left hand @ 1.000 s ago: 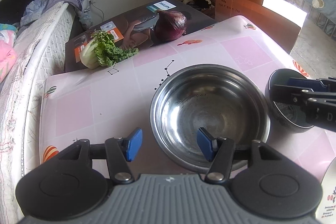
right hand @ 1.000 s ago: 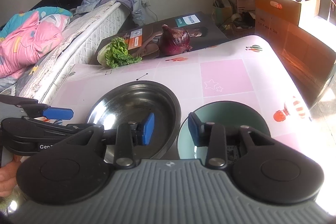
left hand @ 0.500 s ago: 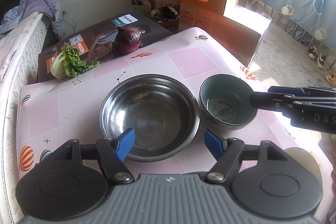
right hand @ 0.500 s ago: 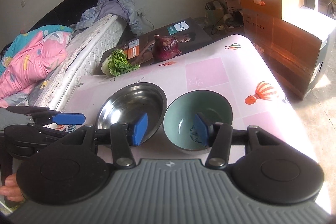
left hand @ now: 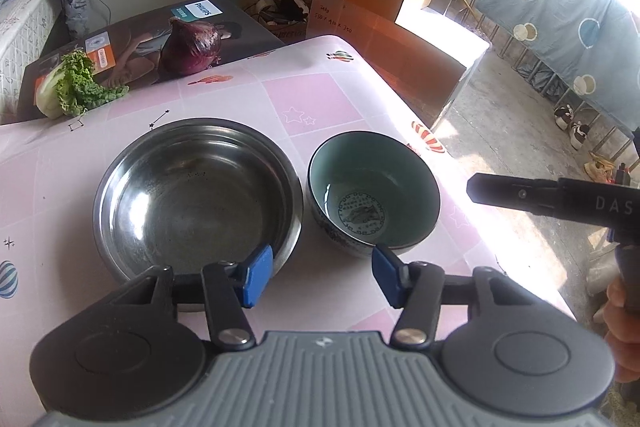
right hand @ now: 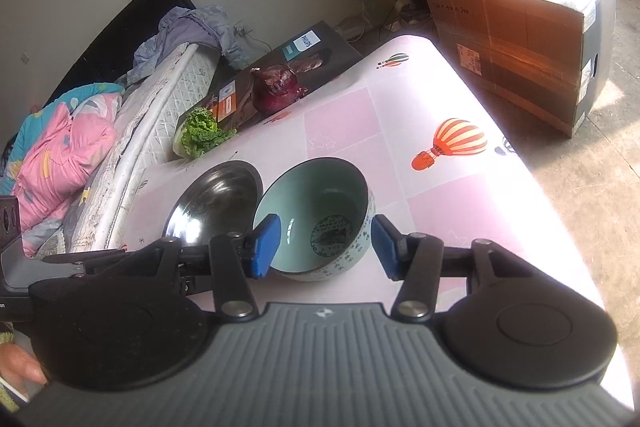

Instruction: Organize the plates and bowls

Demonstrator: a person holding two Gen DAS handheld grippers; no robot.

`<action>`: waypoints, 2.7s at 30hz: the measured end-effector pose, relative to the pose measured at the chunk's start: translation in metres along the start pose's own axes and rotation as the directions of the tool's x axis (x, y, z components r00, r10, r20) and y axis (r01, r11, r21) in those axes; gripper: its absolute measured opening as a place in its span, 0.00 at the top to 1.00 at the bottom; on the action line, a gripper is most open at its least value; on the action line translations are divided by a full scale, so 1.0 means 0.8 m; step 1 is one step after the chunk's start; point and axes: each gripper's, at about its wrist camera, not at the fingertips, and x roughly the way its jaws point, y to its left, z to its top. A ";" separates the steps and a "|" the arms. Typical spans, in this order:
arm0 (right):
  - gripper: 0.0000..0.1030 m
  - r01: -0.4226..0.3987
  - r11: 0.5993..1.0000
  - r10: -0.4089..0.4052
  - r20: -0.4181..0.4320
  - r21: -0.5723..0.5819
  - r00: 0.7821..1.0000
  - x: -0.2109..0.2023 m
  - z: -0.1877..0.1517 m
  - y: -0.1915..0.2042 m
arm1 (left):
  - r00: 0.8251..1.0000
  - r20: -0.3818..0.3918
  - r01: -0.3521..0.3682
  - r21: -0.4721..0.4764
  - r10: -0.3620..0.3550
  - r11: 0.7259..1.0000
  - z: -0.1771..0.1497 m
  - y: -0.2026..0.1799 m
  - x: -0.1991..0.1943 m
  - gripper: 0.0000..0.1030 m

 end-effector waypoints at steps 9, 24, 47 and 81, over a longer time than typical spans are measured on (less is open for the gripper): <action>0.55 -0.039 0.997 0.044 -0.063 0.069 0.997 0.064 0.013 -0.042 | 0.997 -0.059 0.040 -0.054 -0.043 0.998 0.012 0.003 0.027 0.80; 0.81 -0.086 0.990 0.099 -0.118 0.112 0.988 0.122 0.031 -0.065 | 0.996 -0.080 0.038 -0.128 -0.049 0.991 0.026 0.006 0.041 0.84; 0.80 -0.054 0.997 0.064 -0.189 0.060 0.980 0.120 0.022 -0.056 | 0.969 -0.166 0.151 -0.199 -0.185 0.968 0.022 -0.009 0.059 0.71; 0.84 -0.041 0.999 0.041 -0.210 0.007 0.977 0.146 0.019 -0.052 | 0.985 -0.139 0.070 -0.227 -0.103 0.971 0.019 -0.010 0.080 0.55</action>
